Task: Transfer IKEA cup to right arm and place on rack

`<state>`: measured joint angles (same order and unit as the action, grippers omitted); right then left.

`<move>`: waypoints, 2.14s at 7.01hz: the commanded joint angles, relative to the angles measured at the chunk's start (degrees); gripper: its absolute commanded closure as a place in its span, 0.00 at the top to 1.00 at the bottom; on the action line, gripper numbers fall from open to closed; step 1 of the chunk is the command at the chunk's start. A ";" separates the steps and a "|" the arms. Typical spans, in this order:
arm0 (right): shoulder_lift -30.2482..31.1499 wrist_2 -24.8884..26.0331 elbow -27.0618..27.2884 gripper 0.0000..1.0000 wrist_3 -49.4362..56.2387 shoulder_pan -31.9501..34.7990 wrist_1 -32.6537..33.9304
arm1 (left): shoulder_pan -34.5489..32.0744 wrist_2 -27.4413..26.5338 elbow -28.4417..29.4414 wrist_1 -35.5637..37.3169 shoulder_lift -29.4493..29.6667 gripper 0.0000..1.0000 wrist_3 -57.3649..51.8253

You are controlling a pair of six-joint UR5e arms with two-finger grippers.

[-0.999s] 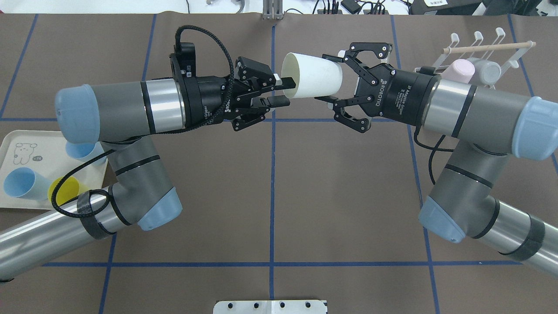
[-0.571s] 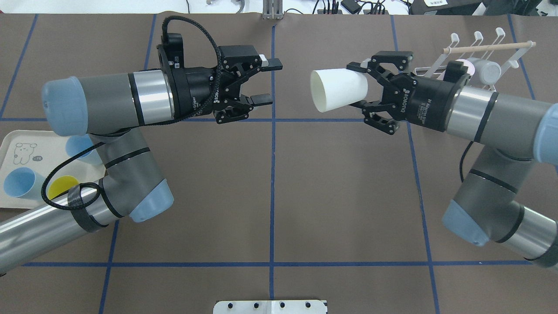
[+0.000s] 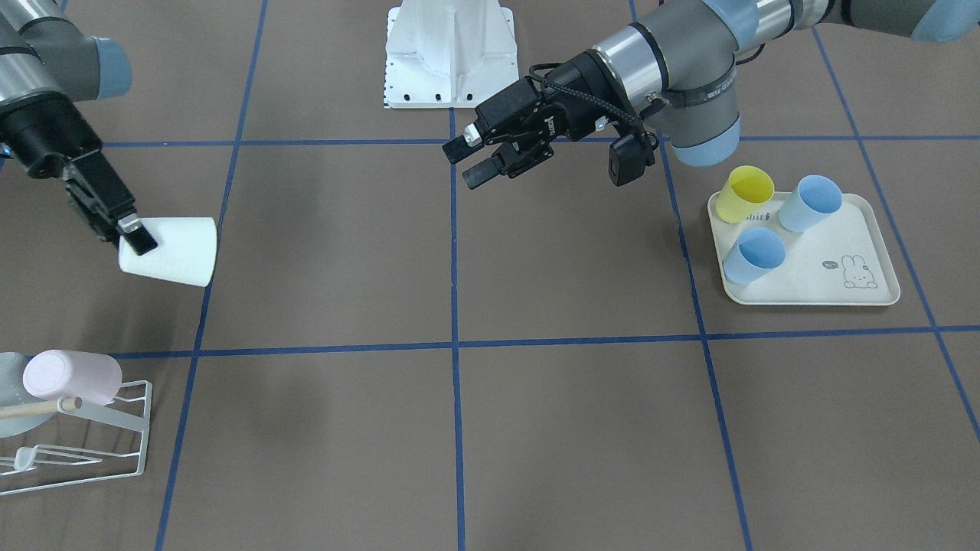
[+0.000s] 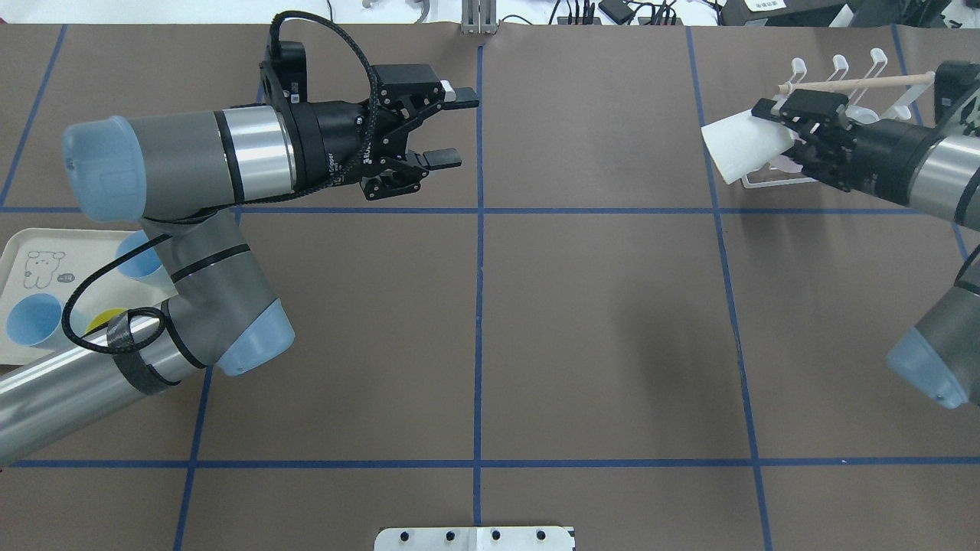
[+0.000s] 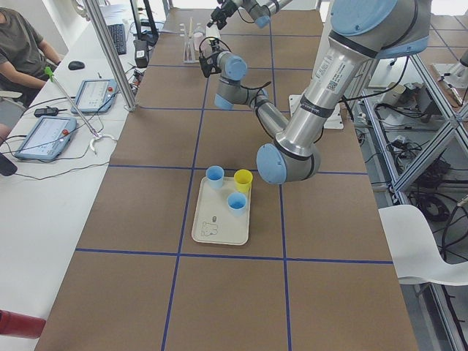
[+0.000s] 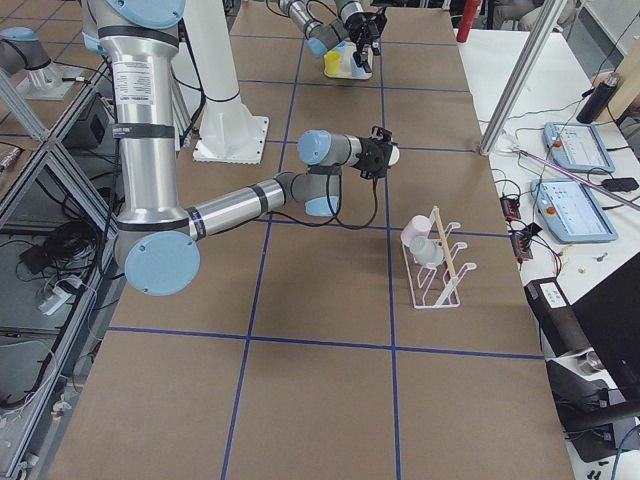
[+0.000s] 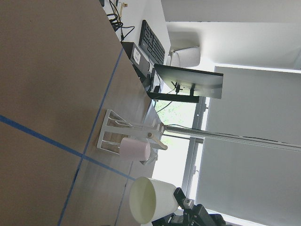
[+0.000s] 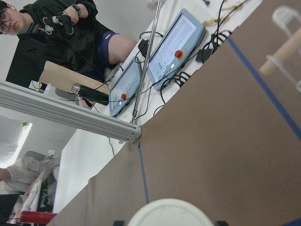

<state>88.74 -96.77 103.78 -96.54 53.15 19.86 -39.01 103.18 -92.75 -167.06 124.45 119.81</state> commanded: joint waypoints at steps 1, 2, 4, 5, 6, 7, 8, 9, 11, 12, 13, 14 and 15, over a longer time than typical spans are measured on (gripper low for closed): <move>0.56 -0.09 -1.56 0.00 19.19 8.51 8.31 | 0.07 -0.08 0.20 0.42 -0.08 0.82 -0.19; 0.47 0.17 -2.44 0.00 26.77 11.42 11.14 | 0.07 -0.08 0.37 0.42 -0.08 0.82 -0.19; 0.47 0.17 -6.20 0.00 37.78 15.91 11.43 | 0.07 -0.08 0.55 0.42 -0.08 0.82 -0.27; 0.47 0.09 -9.01 0.00 43.31 16.63 10.74 | 0.25 -0.17 0.73 0.51 -0.08 0.82 -0.19; 0.56 0.17 -9.73 0.00 44.24 16.64 10.73 | 0.34 -0.17 0.73 0.60 -0.17 0.82 -0.19; 0.56 0.09 -11.57 0.00 44.42 16.64 10.73 | 0.25 -0.26 0.99 0.60 -0.17 0.83 -0.19; 0.47 0.00 -13.15 0.00 44.60 16.55 10.55 | 0.34 -0.26 1.08 0.60 -0.09 0.83 -0.19; 0.56 0.00 -13.26 0.00 44.51 16.55 10.64 | 0.25 -0.34 0.99 0.77 -0.08 0.83 -0.19; -0.23 0.00 -14.48 0.00 44.51 16.46 10.64 | 0.25 -0.35 0.99 0.77 -0.08 0.83 -0.19; -1.53 0.09 -14.84 0.00 44.51 16.46 10.64 | 0.25 -0.35 0.99 0.77 -0.08 0.83 -0.19; -1.98 0.09 -14.93 0.00 44.51 16.46 10.73 | 0.25 -0.35 0.99 0.77 -0.08 0.83 -0.19; -2.16 0.09 -15.80 0.00 44.16 16.37 10.64 | 0.25 -0.35 0.90 0.77 -0.08 0.83 -0.19; -2.60 0.09 -17.20 0.00 44.07 16.20 10.55 | 0.16 -0.35 0.82 0.77 -0.08 0.83 -0.19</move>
<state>86.60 -96.68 87.91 -52.30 69.49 30.50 -38.79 102.83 -91.85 -166.29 124.36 119.62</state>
